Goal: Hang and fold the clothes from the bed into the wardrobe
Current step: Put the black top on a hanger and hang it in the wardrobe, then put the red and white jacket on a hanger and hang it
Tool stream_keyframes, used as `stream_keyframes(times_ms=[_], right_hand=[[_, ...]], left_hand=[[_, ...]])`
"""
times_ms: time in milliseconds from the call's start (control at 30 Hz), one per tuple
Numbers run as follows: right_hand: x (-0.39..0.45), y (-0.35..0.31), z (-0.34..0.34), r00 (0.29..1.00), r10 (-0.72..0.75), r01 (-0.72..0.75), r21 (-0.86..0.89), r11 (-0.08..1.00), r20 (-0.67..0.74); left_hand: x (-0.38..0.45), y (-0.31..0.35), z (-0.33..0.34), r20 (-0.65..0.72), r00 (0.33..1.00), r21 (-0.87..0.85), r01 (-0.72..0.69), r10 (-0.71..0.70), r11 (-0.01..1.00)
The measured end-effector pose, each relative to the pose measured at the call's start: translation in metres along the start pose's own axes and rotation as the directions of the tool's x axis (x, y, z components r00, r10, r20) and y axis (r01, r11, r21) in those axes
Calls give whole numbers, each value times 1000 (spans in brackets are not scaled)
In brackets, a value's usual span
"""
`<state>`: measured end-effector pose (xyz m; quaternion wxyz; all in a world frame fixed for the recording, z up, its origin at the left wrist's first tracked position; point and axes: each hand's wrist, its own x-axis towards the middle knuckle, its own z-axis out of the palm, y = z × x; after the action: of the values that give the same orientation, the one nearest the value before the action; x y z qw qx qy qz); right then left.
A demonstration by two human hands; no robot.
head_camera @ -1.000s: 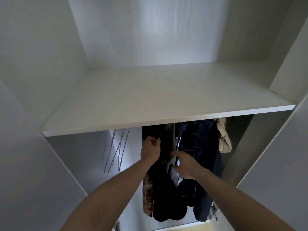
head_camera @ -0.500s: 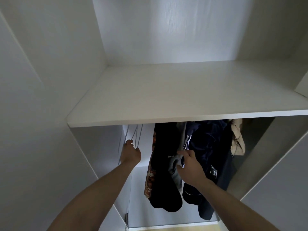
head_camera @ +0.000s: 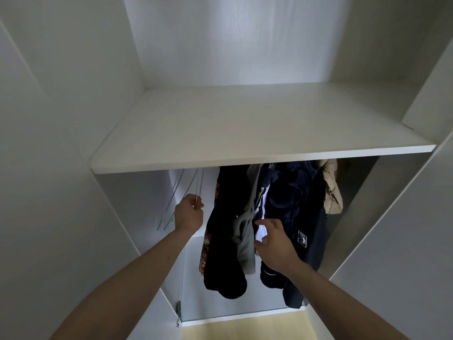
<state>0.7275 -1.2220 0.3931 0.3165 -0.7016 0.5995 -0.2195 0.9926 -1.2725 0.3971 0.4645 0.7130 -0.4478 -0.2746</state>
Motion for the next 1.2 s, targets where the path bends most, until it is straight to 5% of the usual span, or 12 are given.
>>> stream_keyframes(times_ms=[467,833,1000,1200], right_hand=[[-153,47,-26,998,47,-49,79,996,29],[-351,128,-56,940,328,-340,294,893,88],[-436,155,-53,875,472,-480,341,808,110],[-525,172,-31,716,698,-595,552,584,33]], left_hand=[[-192,-8,4,39,999,109,-32,27,994],[-392,-1,17,351,936,356,-128,-6,926],[-429,-7,38,600,798,493,-314,-55,811],[-483,10,89,905,419,350,-630,-77,694]])
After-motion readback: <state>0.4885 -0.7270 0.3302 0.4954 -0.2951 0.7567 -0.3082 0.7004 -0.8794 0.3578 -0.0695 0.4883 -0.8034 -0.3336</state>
